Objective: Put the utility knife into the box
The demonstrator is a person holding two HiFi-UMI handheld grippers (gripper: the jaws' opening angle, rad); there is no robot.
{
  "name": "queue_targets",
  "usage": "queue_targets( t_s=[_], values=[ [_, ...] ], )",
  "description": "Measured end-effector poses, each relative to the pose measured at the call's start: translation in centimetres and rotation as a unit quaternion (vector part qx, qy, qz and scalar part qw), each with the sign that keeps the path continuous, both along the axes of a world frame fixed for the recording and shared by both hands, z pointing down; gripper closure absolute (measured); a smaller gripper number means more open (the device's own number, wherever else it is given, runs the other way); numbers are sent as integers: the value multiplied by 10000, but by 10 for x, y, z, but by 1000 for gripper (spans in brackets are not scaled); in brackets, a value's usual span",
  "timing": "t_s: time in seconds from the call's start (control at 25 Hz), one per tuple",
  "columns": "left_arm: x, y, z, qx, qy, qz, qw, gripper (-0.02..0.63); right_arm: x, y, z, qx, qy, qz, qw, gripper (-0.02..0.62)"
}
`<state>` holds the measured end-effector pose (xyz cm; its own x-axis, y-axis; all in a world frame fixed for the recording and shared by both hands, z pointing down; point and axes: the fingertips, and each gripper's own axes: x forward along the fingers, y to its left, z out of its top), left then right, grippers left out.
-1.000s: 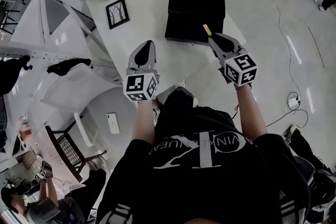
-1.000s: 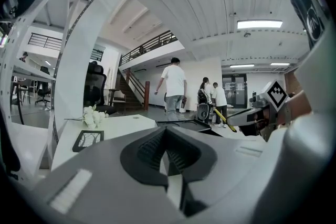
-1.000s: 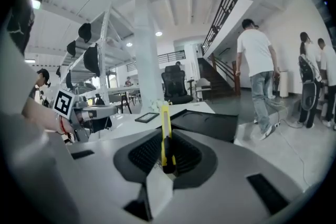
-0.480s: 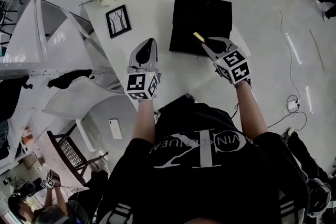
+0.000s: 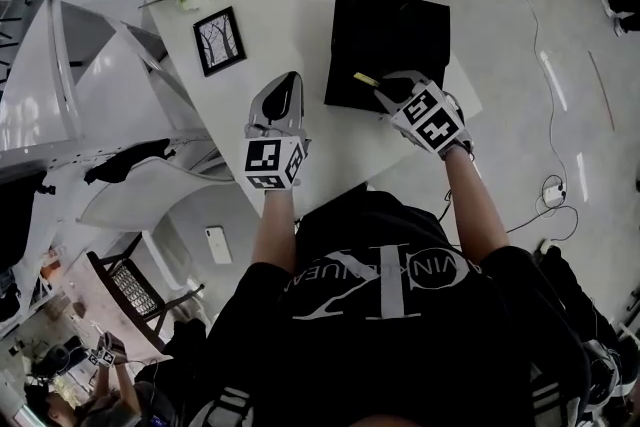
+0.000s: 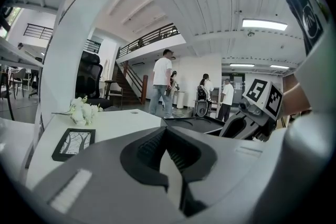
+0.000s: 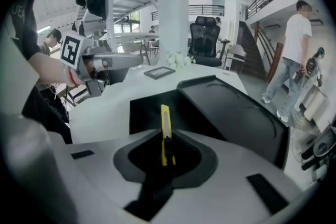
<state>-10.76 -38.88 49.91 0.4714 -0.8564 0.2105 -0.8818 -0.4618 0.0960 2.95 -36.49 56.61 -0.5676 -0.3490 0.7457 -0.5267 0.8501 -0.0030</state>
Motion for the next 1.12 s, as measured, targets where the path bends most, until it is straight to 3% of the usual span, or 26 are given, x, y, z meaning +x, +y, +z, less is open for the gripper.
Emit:
queue_targets(
  t_s=[0.4, 1.12],
  values=[
    [-2, -8, 15, -186, 49, 35, 9998, 595, -8, -10, 26, 6, 610, -534, 9967, 526],
    [-11, -5, 30, -378, 57, -64, 9992, 595, -21, -15, 43, -321, 883, -812, 9923, 526]
  ],
)
